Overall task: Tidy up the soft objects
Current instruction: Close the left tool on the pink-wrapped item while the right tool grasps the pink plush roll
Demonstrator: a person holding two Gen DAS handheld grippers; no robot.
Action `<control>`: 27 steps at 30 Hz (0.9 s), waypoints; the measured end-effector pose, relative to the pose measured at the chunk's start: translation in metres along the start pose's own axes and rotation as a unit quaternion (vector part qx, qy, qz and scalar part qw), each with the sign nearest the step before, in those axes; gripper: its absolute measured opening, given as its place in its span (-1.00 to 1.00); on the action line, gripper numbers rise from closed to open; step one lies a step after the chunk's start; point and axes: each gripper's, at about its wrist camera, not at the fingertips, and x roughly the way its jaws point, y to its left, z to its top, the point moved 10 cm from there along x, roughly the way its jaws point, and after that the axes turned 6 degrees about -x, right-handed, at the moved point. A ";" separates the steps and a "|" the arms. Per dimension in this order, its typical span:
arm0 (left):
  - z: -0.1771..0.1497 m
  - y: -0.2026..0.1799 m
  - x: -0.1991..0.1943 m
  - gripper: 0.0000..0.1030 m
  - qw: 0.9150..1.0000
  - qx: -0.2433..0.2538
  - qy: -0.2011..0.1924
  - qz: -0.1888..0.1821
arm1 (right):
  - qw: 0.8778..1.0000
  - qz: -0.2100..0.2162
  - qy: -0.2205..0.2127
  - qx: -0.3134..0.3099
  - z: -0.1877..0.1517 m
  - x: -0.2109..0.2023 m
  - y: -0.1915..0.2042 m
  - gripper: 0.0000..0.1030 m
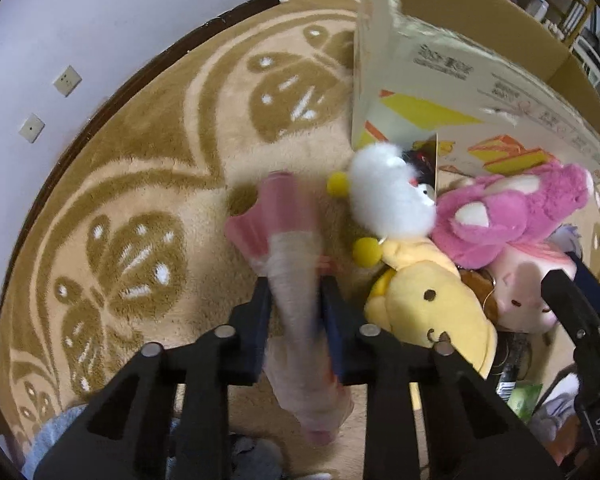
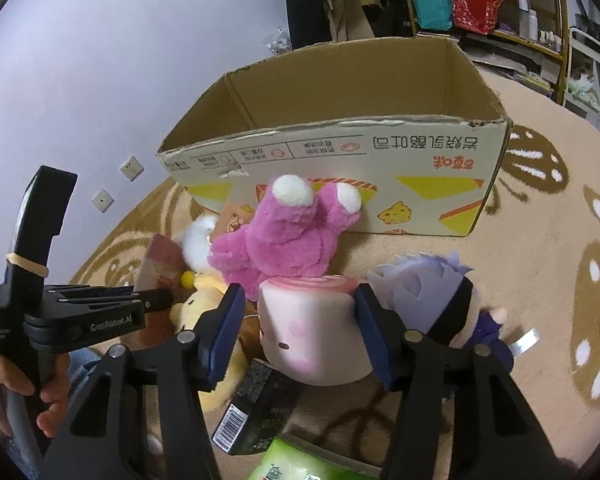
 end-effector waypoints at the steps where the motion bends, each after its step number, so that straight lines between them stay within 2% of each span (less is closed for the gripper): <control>1: 0.000 0.000 0.000 -0.62 1.000 -0.002 0.001 -0.004 | 1.000 0.001 0.002 0.000 -0.001 0.001 0.000 0.20; 5: 0.001 0.000 -0.001 -0.68 1.000 0.006 -0.004 -0.003 | 1.000 0.002 0.021 -0.001 -0.006 0.009 0.001 0.20; 7: 0.002 0.000 -0.003 -0.69 1.000 0.011 -0.011 -0.001 | 0.999 -0.019 0.021 -0.017 -0.006 0.008 0.000 -0.12; 8: 0.003 0.000 -0.005 -0.70 1.000 0.012 -0.015 0.000 | 0.999 -0.037 0.019 -0.024 -0.005 0.006 -0.003 -0.22; 12: 0.008 0.002 -0.016 -0.70 0.999 0.017 -0.041 0.009 | 0.999 -0.041 0.005 -0.012 -0.002 0.001 -0.009 -0.39; 16: 0.014 0.003 -0.035 -0.72 0.997 0.018 -0.074 -0.001 | 0.999 -0.049 -0.007 -0.021 0.000 -0.008 -0.007 -0.43; 20: 0.020 0.002 -0.056 -0.72 0.993 0.026 -0.111 0.007 | 0.998 -0.055 -0.026 -0.027 0.005 -0.021 -0.002 -0.47; 27: 0.028 -0.005 -0.093 -0.72 0.982 0.048 -0.180 0.017 | 0.996 -0.051 -0.062 -0.034 0.013 -0.051 0.004 -0.48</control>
